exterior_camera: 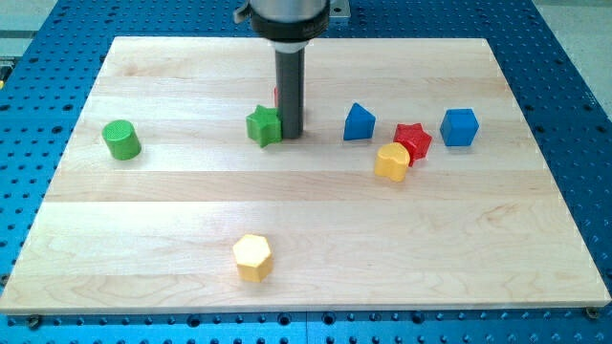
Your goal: Move the red circle to the right of the green star
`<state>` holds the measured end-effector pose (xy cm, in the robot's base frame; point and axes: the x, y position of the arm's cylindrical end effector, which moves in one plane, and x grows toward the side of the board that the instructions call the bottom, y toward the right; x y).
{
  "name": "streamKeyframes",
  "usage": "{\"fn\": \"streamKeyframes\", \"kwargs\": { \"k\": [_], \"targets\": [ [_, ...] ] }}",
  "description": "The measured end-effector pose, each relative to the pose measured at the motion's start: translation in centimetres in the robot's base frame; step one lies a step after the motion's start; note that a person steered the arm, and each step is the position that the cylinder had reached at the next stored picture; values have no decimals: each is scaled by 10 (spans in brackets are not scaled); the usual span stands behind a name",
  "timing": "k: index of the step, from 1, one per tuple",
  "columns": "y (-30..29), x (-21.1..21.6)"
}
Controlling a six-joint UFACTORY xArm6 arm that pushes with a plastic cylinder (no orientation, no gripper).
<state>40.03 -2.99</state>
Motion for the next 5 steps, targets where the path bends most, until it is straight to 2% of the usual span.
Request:
{"fn": "streamKeyframes", "kwargs": {
  "k": [1, 2, 4, 5],
  "targets": [
    [-106, 9],
    [-141, 9],
    [43, -14],
    [45, -54]
  ]
}}
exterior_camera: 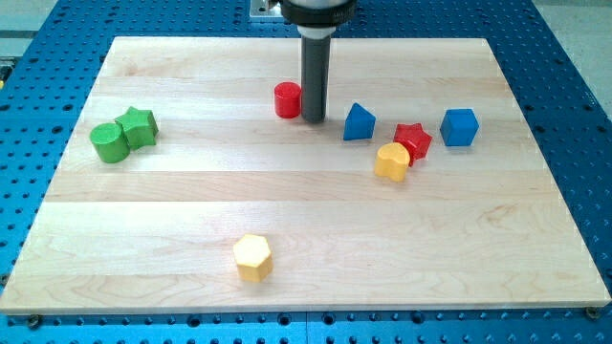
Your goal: Move the red circle to the right of the green star
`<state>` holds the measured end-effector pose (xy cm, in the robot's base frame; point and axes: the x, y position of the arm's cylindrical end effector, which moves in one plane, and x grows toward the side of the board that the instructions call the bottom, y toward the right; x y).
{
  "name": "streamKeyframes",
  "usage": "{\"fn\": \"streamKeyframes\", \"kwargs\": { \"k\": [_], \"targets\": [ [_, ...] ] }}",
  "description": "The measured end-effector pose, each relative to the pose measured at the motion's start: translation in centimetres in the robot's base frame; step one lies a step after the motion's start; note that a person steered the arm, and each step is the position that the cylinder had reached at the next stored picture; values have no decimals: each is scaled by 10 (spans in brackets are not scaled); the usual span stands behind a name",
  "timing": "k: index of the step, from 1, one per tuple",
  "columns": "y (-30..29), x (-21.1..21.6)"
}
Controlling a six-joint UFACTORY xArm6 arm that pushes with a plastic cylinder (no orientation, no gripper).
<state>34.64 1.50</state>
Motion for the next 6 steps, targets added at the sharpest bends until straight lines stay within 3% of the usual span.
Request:
{"fn": "streamKeyframes", "kwargs": {
  "k": [1, 2, 3, 4, 5, 6],
  "targets": [
    [24, -38],
    [-7, -56],
    [-81, -50],
    [-72, -37],
    [25, -63],
    [28, -36]
  ]
}}
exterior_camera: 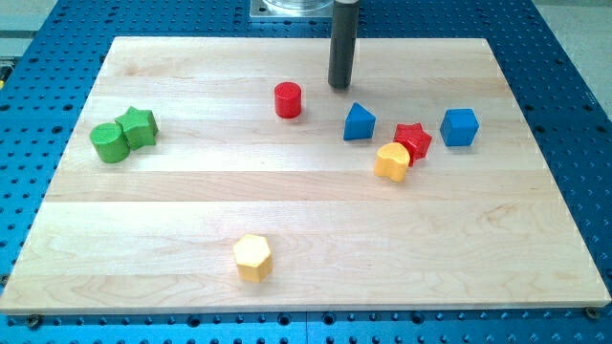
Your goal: Move the red circle to the right of the green star
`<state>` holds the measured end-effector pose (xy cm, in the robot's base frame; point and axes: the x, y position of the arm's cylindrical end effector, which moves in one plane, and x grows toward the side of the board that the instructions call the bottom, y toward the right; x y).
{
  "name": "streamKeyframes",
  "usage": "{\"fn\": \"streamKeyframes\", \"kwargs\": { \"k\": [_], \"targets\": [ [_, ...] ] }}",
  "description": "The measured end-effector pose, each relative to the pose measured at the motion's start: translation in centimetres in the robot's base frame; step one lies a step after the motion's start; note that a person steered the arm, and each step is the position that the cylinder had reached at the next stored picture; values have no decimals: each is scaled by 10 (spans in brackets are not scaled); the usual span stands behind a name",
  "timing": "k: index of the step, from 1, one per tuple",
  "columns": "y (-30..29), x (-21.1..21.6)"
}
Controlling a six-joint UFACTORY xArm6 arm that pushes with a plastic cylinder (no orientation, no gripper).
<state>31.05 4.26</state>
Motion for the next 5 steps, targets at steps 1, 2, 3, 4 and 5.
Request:
{"fn": "streamKeyframes", "kwargs": {
  "k": [1, 2, 3, 4, 5],
  "targets": [
    [-48, 30],
    [-134, 50],
    [-100, 35],
    [-151, 53],
    [-178, 54]
  ]
}}
